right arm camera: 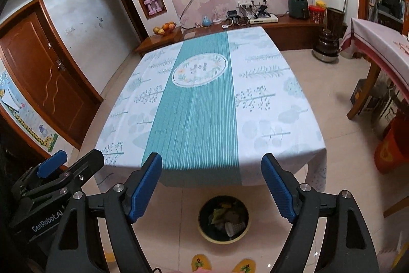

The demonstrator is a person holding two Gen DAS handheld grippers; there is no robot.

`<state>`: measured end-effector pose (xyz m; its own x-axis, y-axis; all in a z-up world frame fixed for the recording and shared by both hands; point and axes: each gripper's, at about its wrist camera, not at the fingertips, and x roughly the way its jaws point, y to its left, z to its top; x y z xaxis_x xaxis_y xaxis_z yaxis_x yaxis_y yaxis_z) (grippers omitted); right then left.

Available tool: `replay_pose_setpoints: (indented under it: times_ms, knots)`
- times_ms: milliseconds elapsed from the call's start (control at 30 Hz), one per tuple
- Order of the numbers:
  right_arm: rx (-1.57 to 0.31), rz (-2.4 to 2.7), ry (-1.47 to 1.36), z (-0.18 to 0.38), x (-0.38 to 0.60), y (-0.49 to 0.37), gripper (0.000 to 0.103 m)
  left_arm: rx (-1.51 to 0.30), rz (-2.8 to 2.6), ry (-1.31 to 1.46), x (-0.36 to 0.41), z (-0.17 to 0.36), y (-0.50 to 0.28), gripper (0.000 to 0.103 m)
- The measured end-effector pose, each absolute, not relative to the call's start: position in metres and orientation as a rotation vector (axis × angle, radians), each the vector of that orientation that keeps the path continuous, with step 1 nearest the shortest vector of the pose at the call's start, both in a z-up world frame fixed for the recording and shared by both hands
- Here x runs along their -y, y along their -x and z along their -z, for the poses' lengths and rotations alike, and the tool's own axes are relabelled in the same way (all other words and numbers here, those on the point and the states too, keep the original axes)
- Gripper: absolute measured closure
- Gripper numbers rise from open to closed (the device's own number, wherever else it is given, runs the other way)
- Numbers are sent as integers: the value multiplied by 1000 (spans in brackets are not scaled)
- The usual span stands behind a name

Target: Collect trash

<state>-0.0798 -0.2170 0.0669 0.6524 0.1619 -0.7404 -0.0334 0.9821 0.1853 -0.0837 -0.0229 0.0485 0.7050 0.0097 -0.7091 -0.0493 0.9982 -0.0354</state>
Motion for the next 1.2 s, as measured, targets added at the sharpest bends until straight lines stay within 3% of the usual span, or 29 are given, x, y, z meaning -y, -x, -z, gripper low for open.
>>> replay_pose_setpoints:
  times_ms: [1200]
  knots:
    - [-828, -137, -120, -75, 209, 59, 22, -822, -84, 81, 17, -39, 61, 7]
